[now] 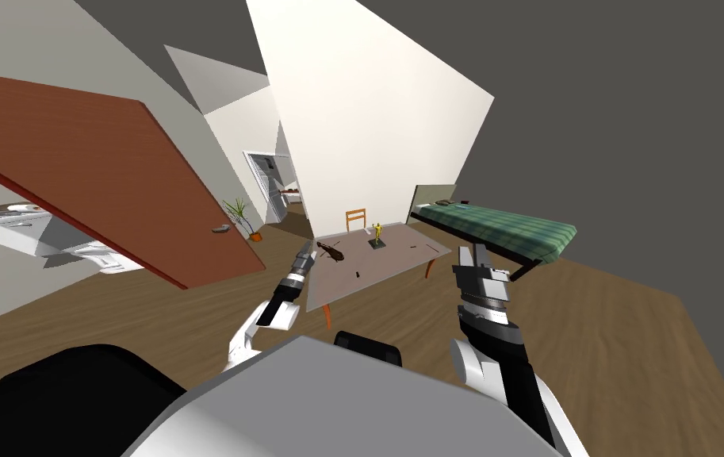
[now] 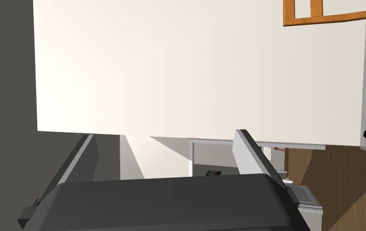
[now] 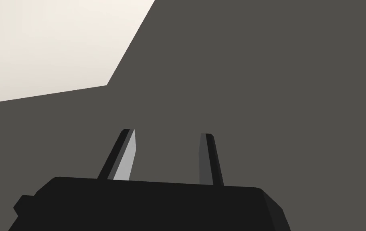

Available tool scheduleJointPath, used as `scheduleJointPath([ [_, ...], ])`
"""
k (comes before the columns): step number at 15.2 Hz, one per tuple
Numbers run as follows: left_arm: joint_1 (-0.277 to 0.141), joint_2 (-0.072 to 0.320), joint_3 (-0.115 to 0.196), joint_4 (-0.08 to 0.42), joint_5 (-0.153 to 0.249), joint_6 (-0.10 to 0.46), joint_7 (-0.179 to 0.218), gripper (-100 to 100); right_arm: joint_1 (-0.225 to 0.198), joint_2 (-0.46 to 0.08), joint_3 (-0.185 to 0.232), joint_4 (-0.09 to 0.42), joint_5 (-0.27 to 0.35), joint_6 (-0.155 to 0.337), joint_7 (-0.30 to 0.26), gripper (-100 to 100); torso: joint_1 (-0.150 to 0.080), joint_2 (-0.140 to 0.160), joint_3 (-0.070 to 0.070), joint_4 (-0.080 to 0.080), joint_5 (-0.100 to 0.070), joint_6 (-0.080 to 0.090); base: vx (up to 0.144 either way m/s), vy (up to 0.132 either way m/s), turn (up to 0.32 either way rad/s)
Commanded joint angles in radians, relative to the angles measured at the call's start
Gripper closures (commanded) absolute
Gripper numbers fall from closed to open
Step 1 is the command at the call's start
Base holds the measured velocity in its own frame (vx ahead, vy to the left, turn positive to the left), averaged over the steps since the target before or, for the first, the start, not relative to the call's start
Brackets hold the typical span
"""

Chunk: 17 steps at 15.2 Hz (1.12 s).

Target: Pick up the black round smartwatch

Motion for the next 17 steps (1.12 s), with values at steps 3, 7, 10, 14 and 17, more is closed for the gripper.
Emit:
scheduleJointPath([
  [3,-0.023,0.026,0.019,0.081,0.038,0.032,0.008,-100,0.0,0.0,0.0,0.0,0.0,0.0,0.0,0,-0.001,-0.001,-0.001,0.0,0.0,0.0,0.067,-0.107,-0.045],
  [7,-0.045,0.053,0.044,0.148,0.085,0.07,0.021,-100,0.0,0.0,0.0,0.0,0.0,0.0,0.0,0,0.0,0.0,0.0,0.0,0.0,0.0,0.057,-0.093,-0.036],
  [10,-0.057,0.066,0.056,0.199,0.109,0.09,0.027,-100,0.0,0.0,0.0,0.0,0.0,0.0,0.0,0,0.001,0.0,0.0,0.0,0.0,0.0,0.048,-0.086,-0.031],
  [14,-0.081,0.087,0.082,0.281,0.159,0.131,0.04,-100,0.0,0.0,0.0,0.0,0.0,0.0,0.0,0,-0.002,-0.001,-0.001,0.0,0.0,0.0,0.073,-0.116,-0.051],
  [17,-0.093,0.097,0.095,0.331,0.185,0.152,0.047,-100,0.0,0.0,0.0,0.0,0.0,0.0,0.0,0,0.0,-0.001,-0.001,0.0,0.0,0.0,0.066,-0.091,-0.032],
])
